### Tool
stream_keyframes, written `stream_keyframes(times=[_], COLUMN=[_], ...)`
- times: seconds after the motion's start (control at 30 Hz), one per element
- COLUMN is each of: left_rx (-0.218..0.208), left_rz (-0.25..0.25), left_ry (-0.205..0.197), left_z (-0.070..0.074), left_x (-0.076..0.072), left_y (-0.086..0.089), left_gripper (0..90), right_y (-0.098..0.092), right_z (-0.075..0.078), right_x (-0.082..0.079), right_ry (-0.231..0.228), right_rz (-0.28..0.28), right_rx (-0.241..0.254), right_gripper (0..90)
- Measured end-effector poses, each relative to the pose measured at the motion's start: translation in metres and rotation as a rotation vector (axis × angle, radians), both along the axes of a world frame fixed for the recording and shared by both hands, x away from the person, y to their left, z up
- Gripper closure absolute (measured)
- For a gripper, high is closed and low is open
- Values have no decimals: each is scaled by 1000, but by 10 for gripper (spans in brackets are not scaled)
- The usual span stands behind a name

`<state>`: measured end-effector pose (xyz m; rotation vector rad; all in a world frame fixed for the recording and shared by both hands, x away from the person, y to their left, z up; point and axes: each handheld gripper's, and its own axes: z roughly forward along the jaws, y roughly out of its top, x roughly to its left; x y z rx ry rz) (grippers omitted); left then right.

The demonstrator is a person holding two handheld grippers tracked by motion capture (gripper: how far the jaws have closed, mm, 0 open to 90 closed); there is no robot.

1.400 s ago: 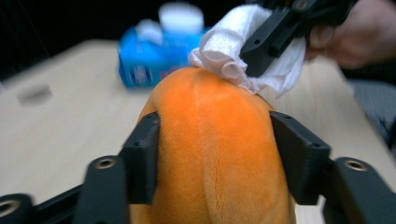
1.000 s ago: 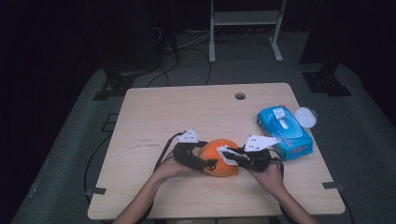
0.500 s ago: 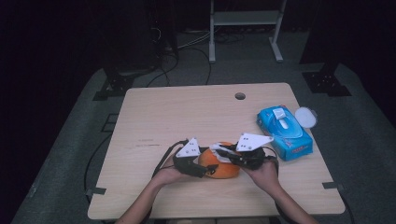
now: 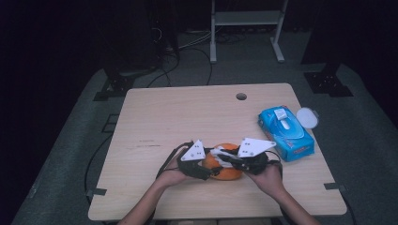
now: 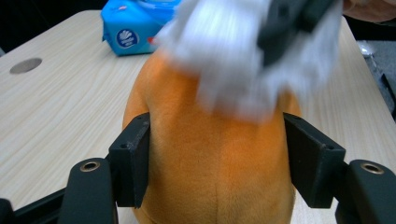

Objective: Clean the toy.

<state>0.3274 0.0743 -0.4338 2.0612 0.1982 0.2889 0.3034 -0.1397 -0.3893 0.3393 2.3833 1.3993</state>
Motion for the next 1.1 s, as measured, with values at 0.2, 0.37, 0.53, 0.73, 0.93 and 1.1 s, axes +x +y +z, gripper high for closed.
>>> stream_keyframes(times=[0.2, 0.37, 0.53, 0.73, 0.93, 1.1], left_rx=[-13, -26, -31, -36, -43, -46], left_rz=[-6, 2, 5, 9, 9, 13], left_ry=[35, 58, 69, 86, 93, 96], left_z=[-5, -8, -9, -11, -12, -13], left_x=[2, 6, 8, 11, 12, 13], left_y=[6, 9, 11, 16, 16, 16], left_gripper=[325, 326, 326, 325, 323, 324], right_y=[10, -20, -44, -70, -82, -83], right_z=[-2, -4, -9, -20, -25, -21], right_x=[6, 13, 12, 10, 9, 10], right_ry=[16, 63, 80, 136, 160, 156], right_rz=[25, -34, -82, -129, -144, -152], right_rx=[-35, 19, 45, 90, 100, 101], right_gripper=[808, 808, 807, 807, 806, 807])
